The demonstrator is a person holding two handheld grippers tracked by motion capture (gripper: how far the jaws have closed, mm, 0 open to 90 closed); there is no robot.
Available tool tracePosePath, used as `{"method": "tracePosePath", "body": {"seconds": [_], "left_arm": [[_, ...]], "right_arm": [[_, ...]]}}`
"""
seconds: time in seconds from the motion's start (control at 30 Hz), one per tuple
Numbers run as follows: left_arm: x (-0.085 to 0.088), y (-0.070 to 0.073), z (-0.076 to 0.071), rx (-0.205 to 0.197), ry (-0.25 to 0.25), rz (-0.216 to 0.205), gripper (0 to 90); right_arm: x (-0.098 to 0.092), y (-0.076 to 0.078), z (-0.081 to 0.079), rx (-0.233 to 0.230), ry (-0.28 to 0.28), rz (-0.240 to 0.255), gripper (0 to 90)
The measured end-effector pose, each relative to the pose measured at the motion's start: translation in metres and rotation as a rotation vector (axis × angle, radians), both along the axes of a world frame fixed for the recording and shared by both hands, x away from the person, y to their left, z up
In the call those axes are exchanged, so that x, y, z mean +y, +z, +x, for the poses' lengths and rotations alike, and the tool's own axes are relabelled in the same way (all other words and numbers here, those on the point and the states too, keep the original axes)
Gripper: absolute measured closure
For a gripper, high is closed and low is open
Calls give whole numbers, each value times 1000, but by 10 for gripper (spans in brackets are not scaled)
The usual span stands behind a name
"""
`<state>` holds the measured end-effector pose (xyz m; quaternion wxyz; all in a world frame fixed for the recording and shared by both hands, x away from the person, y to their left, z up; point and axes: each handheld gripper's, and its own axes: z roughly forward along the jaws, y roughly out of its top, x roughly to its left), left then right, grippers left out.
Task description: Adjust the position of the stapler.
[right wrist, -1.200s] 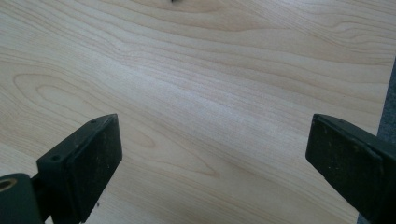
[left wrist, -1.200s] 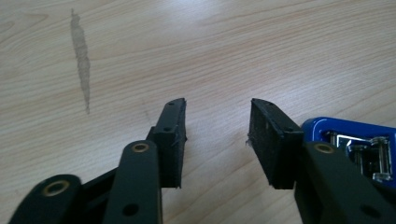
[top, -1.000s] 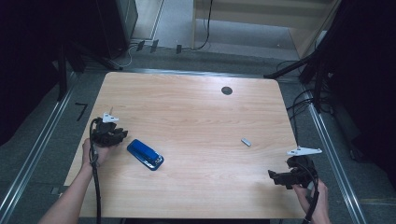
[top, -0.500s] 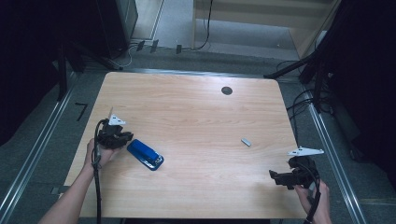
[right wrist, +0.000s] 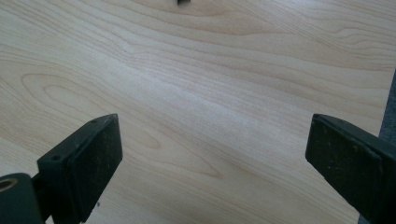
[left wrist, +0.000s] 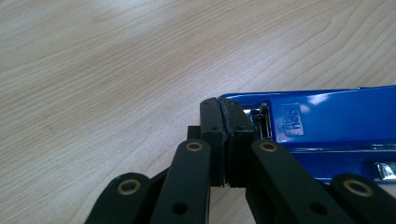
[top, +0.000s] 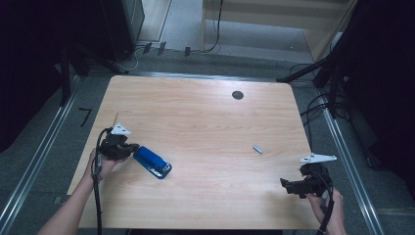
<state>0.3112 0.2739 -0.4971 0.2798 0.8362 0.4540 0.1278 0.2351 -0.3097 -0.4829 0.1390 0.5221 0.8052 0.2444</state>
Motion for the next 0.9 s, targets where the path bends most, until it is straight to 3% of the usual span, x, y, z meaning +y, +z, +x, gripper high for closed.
{"method": "tracePosePath", "body": {"seconds": [0.9], "left_arm": [[-42, 2, -16, 100, -183, -19, 900]], "right_arm": [[4, -5, 1, 23, 14, -6, 42]]}}
